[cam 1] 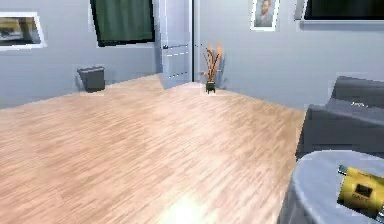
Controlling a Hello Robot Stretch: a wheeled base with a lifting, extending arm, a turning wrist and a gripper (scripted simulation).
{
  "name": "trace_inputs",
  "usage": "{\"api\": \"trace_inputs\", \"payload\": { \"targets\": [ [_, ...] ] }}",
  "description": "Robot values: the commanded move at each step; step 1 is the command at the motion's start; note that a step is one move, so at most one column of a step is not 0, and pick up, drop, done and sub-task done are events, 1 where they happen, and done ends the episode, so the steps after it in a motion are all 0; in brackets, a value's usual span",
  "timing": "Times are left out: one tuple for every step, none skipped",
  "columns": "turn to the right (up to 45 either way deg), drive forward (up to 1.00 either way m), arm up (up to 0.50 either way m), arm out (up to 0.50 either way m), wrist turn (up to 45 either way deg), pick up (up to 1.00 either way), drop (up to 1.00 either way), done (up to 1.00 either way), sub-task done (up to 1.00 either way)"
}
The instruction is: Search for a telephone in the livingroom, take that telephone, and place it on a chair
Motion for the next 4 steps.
{"api": "trace_inputs", "payload": {
  "targets": [
    [12.0, 0.00, 0.00, 0.00, 0.0, 0.00, 0.00, 0.00, 0.00],
    [0.0, 0.85, 0.00, 0.00, 0.0, 0.00, 0.00, 0.00, 0.00],
    [33.0, 0.00, 0.00, 0.00, 0.0, 0.00, 0.00, 0.00, 0.00],
    [0.0, 0.05, 0.00, 0.00, 0.0, 0.00, 0.00, 0.00, 0.00]
  ]
}}
